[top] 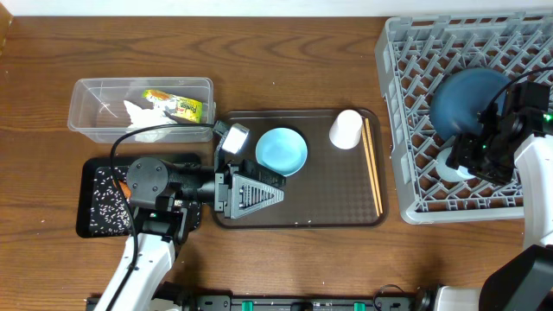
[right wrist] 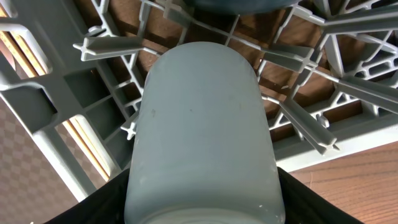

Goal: Sort waste into correct bins and load items into the dishwasher rack
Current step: 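Lower the cup into the rack slot and release it with the right gripper, then move the left gripper right to the light blue bowl rim, then close the left gripper on the bowl rim and tilt it up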

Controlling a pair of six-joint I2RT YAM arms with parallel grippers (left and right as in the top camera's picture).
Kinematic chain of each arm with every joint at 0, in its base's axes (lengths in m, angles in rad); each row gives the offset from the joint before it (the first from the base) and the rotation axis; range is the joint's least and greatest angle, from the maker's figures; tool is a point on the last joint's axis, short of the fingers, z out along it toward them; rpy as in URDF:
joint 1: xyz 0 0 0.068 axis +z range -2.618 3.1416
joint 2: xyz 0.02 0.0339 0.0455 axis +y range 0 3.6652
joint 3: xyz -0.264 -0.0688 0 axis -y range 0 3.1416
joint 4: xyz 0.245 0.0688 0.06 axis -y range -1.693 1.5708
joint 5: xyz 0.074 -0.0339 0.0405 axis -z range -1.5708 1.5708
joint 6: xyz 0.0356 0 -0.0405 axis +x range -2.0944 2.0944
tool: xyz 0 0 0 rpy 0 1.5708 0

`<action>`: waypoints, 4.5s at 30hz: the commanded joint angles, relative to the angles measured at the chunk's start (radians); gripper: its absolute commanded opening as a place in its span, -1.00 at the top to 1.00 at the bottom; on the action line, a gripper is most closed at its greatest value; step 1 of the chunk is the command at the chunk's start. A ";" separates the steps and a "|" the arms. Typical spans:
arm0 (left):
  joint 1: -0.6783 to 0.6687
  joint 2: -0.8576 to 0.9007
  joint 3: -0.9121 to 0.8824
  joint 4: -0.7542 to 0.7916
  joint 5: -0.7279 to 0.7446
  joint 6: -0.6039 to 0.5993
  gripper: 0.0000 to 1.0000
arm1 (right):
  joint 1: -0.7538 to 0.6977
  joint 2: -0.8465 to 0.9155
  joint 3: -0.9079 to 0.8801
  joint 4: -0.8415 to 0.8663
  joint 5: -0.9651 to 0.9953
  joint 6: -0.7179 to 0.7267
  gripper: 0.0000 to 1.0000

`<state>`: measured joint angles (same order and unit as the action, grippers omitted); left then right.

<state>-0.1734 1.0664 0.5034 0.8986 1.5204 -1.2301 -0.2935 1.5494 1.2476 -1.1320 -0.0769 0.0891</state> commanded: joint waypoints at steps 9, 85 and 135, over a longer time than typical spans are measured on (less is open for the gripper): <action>-0.001 0.000 0.005 0.008 0.017 0.010 -0.98 | -0.006 0.008 -0.006 -0.001 -0.010 0.011 -0.62; -0.044 0.000 0.483 -1.094 -0.980 0.604 -0.96 | -0.006 0.000 0.216 -0.199 -0.383 0.008 -0.99; -0.276 0.581 0.597 -1.514 -1.483 0.735 -0.84 | -0.006 0.000 0.217 -0.199 -0.383 0.008 -0.98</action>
<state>-0.4496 1.6253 1.1053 -0.6186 0.0132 -0.4942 -0.2935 1.5513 1.4506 -1.3308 -0.4496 0.0963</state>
